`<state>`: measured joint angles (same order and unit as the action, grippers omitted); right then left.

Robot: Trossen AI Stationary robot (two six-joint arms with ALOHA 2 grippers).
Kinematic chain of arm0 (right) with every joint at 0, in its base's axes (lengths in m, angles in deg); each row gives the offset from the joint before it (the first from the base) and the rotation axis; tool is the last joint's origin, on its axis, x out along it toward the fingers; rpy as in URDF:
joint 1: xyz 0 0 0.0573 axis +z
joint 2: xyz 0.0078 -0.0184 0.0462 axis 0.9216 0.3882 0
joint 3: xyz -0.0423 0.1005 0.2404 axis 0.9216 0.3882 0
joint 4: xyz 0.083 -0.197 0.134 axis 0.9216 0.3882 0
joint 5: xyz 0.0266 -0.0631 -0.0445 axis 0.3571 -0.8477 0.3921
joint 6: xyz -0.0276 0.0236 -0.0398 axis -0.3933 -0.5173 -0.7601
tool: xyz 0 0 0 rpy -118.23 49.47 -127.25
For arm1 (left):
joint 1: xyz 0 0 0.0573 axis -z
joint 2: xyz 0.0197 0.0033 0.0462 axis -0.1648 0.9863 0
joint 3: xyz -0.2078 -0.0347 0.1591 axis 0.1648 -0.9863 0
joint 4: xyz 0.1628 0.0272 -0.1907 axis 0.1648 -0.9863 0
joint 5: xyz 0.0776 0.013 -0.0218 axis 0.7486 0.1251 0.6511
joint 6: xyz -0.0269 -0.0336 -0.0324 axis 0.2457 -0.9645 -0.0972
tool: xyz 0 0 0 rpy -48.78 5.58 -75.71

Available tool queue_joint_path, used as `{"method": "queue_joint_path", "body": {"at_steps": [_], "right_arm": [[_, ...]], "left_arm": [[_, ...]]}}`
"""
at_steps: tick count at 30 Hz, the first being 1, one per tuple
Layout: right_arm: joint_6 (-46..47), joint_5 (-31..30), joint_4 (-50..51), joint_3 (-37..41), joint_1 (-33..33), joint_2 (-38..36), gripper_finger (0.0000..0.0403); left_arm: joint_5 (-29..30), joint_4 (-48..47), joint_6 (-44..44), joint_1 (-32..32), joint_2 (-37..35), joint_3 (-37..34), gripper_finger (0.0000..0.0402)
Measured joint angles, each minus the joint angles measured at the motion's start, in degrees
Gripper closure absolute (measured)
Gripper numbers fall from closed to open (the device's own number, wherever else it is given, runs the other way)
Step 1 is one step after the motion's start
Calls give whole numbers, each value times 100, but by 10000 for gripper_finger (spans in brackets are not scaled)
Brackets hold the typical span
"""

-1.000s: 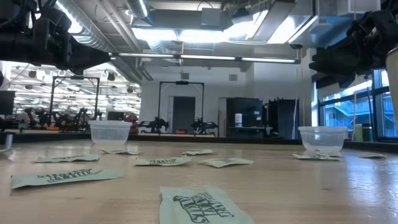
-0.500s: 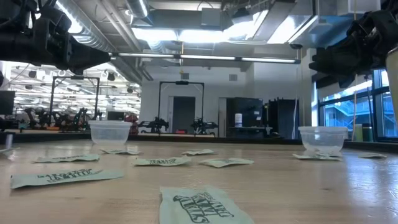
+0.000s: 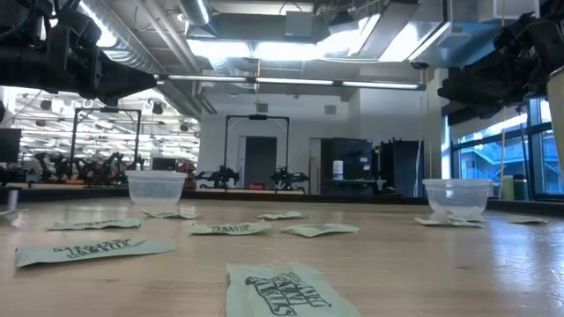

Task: Pick and place Stevia / Truvia into bins
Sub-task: Put the stevia packet into the right transparent container

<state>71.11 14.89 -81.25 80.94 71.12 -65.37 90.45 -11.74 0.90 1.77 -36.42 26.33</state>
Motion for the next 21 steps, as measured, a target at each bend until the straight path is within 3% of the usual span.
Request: {"method": "queue_joint_path", "body": {"at_steps": [17, 21], "right_arm": [[-10, -3, -12, 1, -2, 0, 268], [-22, -250, -485, 2, -2, 0, 268]], "left_arm": [[1, 1, 0, -1, 0, 0, 327], [1, 1, 0, 0, 0, 0, 327]]}}
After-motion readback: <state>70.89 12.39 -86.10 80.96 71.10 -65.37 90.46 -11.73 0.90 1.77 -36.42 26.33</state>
